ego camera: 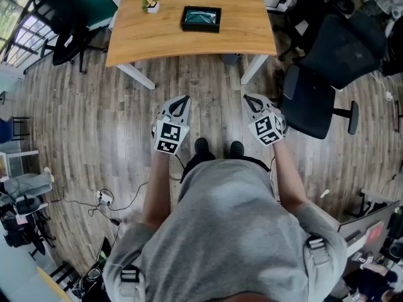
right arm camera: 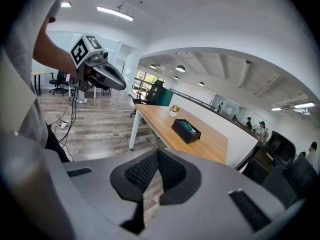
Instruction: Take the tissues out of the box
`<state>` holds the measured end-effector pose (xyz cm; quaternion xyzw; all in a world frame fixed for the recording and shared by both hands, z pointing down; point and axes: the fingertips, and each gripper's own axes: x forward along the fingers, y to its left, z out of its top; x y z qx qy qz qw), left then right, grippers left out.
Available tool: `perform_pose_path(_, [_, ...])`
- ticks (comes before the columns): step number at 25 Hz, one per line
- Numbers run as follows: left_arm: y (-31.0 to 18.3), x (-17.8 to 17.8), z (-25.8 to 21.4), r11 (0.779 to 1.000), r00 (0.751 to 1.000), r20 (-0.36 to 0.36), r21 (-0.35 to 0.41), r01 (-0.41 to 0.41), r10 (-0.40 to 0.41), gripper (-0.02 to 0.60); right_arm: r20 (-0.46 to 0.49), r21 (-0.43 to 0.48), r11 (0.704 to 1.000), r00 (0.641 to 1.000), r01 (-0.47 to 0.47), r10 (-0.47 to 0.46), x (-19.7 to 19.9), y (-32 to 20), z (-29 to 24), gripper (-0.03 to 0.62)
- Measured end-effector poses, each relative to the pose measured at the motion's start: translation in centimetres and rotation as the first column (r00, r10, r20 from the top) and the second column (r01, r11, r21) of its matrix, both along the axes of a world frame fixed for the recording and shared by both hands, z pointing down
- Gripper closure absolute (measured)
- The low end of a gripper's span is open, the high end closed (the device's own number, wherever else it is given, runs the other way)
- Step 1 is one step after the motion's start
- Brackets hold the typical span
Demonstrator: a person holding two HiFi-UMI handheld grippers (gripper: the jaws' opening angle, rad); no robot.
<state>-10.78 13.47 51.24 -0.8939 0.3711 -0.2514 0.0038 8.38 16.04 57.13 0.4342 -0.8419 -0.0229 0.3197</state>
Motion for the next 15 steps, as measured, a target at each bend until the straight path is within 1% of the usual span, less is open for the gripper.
perform_pose_path(6, [3.8, 3.7, 0.7, 0.999, 0.999, 0.011, -0.007, 0.043, -0.043, 0.561, 0.024, -0.039, 0.999, 0.999, 0.038, -0.037, 3.7, 3.4, 1.2, 0.589])
perform_pose_path(9, [4.9, 5.2, 0.6, 0.998, 0.998, 0.020, 0.001, 0.066, -0.066, 0.561, 0.020, -0.036, 0.997, 0.998, 0.063, -0.063, 5.1, 4.0, 1.5, 0.589])
perform_pose_path(15, [6.5, 7.2, 0.6, 0.994, 0.994, 0.019, 0.003, 0.109, -0.109, 0.561, 0.054, -0.016, 0.995, 0.994, 0.094, -0.093, 7.0, 4.6, 1.3, 0.588])
